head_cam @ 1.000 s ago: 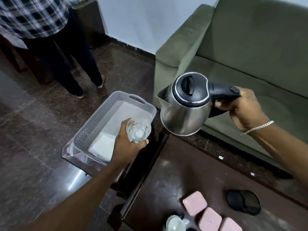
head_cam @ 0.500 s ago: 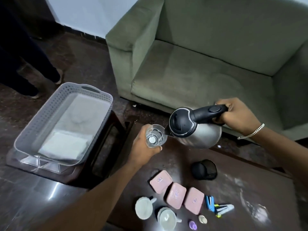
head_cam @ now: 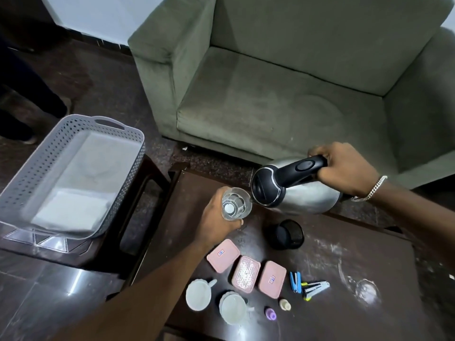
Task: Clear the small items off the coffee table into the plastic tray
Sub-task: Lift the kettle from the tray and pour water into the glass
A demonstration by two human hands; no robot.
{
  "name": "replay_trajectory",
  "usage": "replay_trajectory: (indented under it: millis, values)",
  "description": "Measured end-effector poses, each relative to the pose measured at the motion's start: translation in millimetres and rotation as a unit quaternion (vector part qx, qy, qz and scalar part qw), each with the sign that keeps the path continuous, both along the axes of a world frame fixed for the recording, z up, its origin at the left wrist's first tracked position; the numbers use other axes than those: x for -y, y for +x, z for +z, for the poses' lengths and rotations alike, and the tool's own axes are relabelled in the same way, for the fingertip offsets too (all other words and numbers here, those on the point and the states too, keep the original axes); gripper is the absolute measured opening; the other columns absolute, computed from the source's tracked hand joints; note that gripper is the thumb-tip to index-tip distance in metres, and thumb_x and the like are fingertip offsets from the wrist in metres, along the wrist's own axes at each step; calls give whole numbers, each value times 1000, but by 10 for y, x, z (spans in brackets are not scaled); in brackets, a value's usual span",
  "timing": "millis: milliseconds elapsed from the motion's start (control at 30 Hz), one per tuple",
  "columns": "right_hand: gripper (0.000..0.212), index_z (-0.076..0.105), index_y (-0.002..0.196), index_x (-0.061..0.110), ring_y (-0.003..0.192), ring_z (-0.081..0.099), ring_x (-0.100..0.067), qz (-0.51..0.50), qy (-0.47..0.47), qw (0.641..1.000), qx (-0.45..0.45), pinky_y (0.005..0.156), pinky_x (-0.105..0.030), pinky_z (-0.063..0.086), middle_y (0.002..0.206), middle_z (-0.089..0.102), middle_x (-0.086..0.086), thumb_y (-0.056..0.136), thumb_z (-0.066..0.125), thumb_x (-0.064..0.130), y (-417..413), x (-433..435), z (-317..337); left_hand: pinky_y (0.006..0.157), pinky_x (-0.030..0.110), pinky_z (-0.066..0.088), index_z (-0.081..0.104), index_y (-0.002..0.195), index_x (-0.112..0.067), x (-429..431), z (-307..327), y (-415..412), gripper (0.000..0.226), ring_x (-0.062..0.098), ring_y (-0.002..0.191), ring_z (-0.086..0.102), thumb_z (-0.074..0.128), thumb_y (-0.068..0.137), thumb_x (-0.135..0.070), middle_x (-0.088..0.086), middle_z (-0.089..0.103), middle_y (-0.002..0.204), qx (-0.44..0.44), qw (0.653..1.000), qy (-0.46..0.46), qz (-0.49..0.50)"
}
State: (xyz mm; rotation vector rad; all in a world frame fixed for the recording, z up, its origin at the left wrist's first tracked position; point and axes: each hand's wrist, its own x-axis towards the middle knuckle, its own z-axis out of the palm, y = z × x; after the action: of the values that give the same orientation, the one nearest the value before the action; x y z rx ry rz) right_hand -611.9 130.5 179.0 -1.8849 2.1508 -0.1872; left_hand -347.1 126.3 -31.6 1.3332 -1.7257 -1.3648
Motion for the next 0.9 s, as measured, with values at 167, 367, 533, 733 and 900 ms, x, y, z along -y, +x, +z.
replay_trajectory:
  millis: [167, 367, 533, 733, 900]
  values:
    - [16, 58, 64, 19, 59, 53, -38, 18, -11, 999, -39, 52, -35, 45, 55, 58, -13, 61, 59, 3, 52, -9, 34, 99, 41, 53, 51, 129, -35, -50, -17, -79, 85, 9, 112, 62, 86, 54, -16, -10, 59, 123, -6, 1000, -10, 0]
    - [7, 54, 61, 17, 58, 54, -39, 66, -14, 993, -97, 52, -30, 29, 56, 60, -12, 60, 54, 10, 125, 18, 98, 98, 41, 53, 50, 126, -37, -54, -70, -83, 83, 11, 112, 62, 86, 53, -20, -11, 58, 123, -2, 1000, -18, 0]
    - [21, 58, 63, 14, 57, 53, -40, 91, -40, 987, -126, 53, -30, 33, 54, 59, -11, 54, 40, 23, 142, 45, 105, 97, 42, 54, 50, 127, -35, -28, -92, -78, 84, 13, 111, 63, 86, 53, -21, -12, 61, 122, 5, 1000, -16, -2]
    - [12, 48, 58, 18, 52, 36, -31, 91, -45, 984, -148, 59, -31, 27, 51, 48, -3, 54, 40, 24, 139, 65, 99, 97, 40, 54, 50, 127, -35, -11, -112, -117, 84, 11, 111, 63, 87, 54, -19, -12, 62, 122, 6, 1000, -17, -4]
    - [14, 51, 60, 19, 53, 31, -28, 83, -38, 983, -157, 62, -32, 27, 55, 56, -8, 53, 41, 24, 138, 74, 124, 97, 39, 53, 49, 127, -33, -7, -124, -137, 83, 12, 111, 62, 86, 54, -20, -11, 62, 121, 13, 1000, -23, -8]
